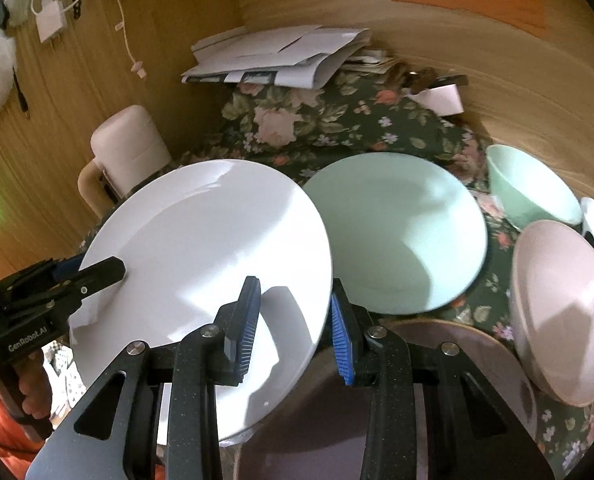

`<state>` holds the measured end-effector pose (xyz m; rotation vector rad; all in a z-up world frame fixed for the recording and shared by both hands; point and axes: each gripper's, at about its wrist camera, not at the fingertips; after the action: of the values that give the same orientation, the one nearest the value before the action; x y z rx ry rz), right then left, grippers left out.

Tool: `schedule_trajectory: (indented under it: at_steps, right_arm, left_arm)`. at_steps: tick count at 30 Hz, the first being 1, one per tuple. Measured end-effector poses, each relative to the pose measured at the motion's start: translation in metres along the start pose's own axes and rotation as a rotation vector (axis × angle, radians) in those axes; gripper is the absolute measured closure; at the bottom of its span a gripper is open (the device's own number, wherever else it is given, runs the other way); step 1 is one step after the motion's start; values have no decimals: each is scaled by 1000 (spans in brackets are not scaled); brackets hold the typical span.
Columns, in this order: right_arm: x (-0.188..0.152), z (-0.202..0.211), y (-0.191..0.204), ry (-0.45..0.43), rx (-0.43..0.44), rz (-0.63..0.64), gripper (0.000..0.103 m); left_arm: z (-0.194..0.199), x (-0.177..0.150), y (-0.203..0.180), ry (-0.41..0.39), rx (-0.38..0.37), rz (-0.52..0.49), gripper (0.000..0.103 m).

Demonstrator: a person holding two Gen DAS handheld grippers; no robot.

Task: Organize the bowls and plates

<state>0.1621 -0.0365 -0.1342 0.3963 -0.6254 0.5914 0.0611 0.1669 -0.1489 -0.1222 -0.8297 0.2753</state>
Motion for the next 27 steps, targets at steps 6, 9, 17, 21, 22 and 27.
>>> schedule_trajectory:
  at_steps: [6,9,17,21,22,27]
  right_arm:
    - [-7,20,-13,-23,-35,-26,72]
    - [-11,30,-21,-14,-40,-27,72]
    - [-25,52,-41,-31,-69,-64,72]
    - [-33,61,-50,-19,-90,-80,72]
    - [-36,63,-53,-21,-93,-86,72]
    - [-46,72,-62,-26,-101,-113,72]
  left_arm:
    - [0,4,-19,-10,-25,-23,63]
    - [1,4,-29,-12,-39,-36,63]
    - [-3,0,-55,5,-77,-69,63]
    - [-5,-5,-68,18,-97,-84,63]
    - [-5,-5,-70,20,-100,-86,63]
    - [-7,-13,-86,38,-113,-106,63]
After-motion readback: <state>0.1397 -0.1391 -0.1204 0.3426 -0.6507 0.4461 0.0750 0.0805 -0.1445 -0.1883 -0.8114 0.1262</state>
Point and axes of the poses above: each gripper's, at about its wrist camera, not at the fingertips, and z roughly against the way its jaws point, y to its left, x to its top, and after that the axes turned 3 degrees about -x, right-handed
